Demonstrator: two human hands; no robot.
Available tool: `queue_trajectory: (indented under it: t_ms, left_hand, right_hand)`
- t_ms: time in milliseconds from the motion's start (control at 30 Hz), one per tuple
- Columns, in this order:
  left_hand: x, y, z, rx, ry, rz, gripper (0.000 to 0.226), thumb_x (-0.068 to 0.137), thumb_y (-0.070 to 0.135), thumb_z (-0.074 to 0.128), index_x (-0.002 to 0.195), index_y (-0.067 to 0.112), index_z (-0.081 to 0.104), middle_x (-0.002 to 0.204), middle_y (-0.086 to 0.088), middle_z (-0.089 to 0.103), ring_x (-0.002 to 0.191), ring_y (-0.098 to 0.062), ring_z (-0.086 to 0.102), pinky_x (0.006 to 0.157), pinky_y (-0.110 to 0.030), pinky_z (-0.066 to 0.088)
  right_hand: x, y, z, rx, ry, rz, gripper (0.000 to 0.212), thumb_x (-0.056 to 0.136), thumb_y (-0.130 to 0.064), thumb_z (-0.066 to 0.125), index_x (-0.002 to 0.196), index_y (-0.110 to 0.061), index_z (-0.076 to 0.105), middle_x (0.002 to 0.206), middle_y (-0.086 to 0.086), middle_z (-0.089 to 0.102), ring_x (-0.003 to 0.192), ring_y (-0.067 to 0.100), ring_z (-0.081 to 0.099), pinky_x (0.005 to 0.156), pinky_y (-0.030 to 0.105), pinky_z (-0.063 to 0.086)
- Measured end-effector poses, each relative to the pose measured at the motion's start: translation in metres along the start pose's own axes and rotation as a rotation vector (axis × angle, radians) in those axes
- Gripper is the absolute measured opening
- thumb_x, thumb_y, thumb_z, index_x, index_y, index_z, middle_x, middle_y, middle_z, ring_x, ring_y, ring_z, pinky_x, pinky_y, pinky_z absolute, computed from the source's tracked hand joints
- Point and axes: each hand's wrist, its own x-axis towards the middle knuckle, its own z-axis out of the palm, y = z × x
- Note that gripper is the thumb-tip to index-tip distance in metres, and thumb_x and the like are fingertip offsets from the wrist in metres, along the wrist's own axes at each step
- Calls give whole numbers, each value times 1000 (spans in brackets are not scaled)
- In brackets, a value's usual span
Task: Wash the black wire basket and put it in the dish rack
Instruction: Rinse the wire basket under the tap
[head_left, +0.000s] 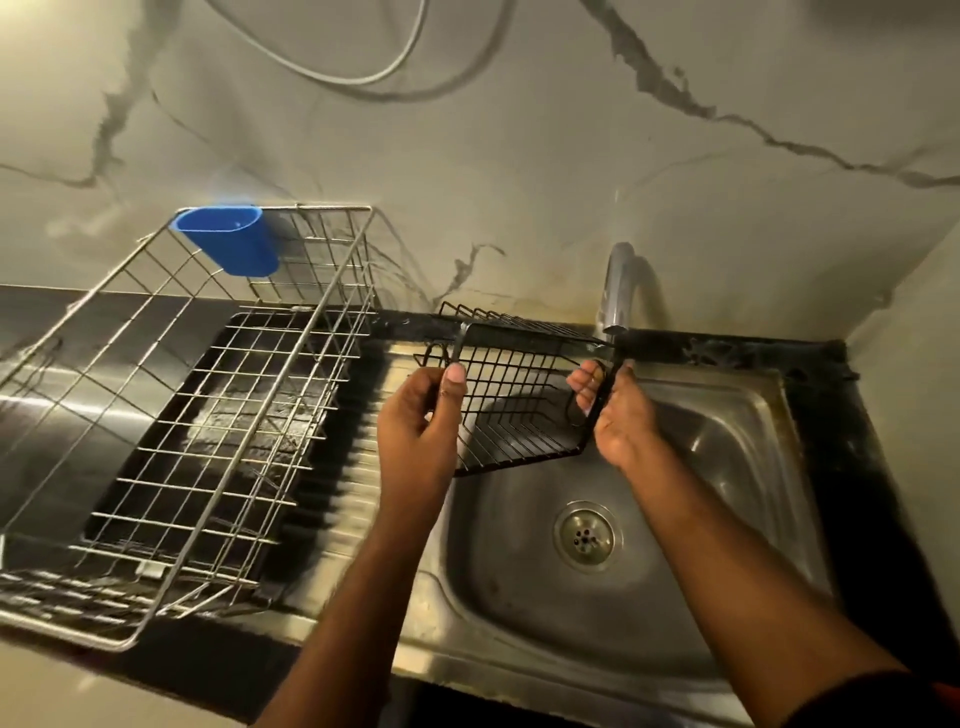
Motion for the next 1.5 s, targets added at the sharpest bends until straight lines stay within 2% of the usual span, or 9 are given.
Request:
queue_trajectory:
  t_ms: [233, 367, 600, 800, 867, 967, 1067, 1233, 1500]
  left_hand:
    - [-4, 1, -16, 180, 80, -22, 34, 103, 32, 57, 83, 6, 63, 75, -21, 59, 63, -15, 47, 58, -21, 40]
    - [-7, -4, -21, 288, 85, -70, 25, 103, 28, 56, 90, 10, 67, 75, -8, 67, 61, -7, 52, 55, -13, 38]
    - [-5, -37, -11, 328, -121, -392, 21, 96, 23, 50, 90, 9, 65, 86, -12, 71, 85, -37, 69, 73, -45, 57]
    - [-5, -16, 5, 160, -152, -294, 20, 104, 9, 49, 92, 12, 64, 80, -2, 66, 73, -13, 65, 67, -17, 54]
    - [-6, -17, 12, 128, -208, -299, 20, 104, 10, 51, 90, 15, 64, 84, -4, 69, 77, -15, 67, 78, -28, 59]
    - [-18, -27, 17, 119, -296, -402, 23, 104, 17, 53, 87, 14, 67, 78, -5, 69, 74, -23, 69, 77, -45, 62]
    - [-26, -33, 18, 73, -289, -474, 24, 105, 21, 53, 92, 8, 68, 72, -6, 67, 69, -25, 71, 57, -34, 54]
    - [-27, -23, 23, 56, -350, -380, 21, 105, 21, 54, 98, 9, 69, 77, -4, 69, 75, -22, 70, 84, -46, 62]
    - [-31, -26, 22, 119, -238, -291, 25, 105, 26, 53, 91, 16, 70, 72, 1, 69, 70, -18, 66, 82, -47, 59]
  right_hand:
    - [-5, -12, -2, -121, -15, -91, 56, 106, -49, 24, 100, -15, 69, 89, 2, 71, 83, 12, 66, 79, 27, 43]
    - [-21, -18, -14, -189, 1, -170, 55, 105, -49, 27, 104, -16, 70, 92, 1, 71, 89, 12, 66, 87, 29, 43]
    - [-76, -27, -43, -563, 151, -354, 40, 105, -45, 36, 106, -19, 66, 93, -3, 70, 89, 10, 67, 78, 26, 48]
    - [-120, -61, -67, -790, 287, -663, 27, 106, -36, 44, 108, -20, 66, 87, 0, 70, 80, 9, 67, 71, 23, 52]
    - [-120, -57, -80, -904, 395, -720, 33, 105, -41, 38, 104, -23, 64, 83, 2, 68, 73, 14, 65, 69, 34, 53]
    - [-119, -47, -104, -1082, 483, -565, 39, 101, -52, 31, 100, -28, 62, 85, 1, 66, 77, 23, 65, 74, 47, 57]
    - [-131, -39, -112, -1086, 514, -527, 43, 100, -56, 29, 95, -29, 62, 79, 1, 64, 70, 22, 64, 69, 46, 58]
    - [-143, -41, -109, -973, 541, -597, 40, 107, -39, 31, 111, -14, 63, 99, 5, 66, 90, 21, 63, 82, 36, 49]
    - [-149, -37, -103, -988, 545, -553, 43, 105, -45, 29, 106, -20, 63, 93, 2, 64, 83, 17, 60, 67, 31, 43]
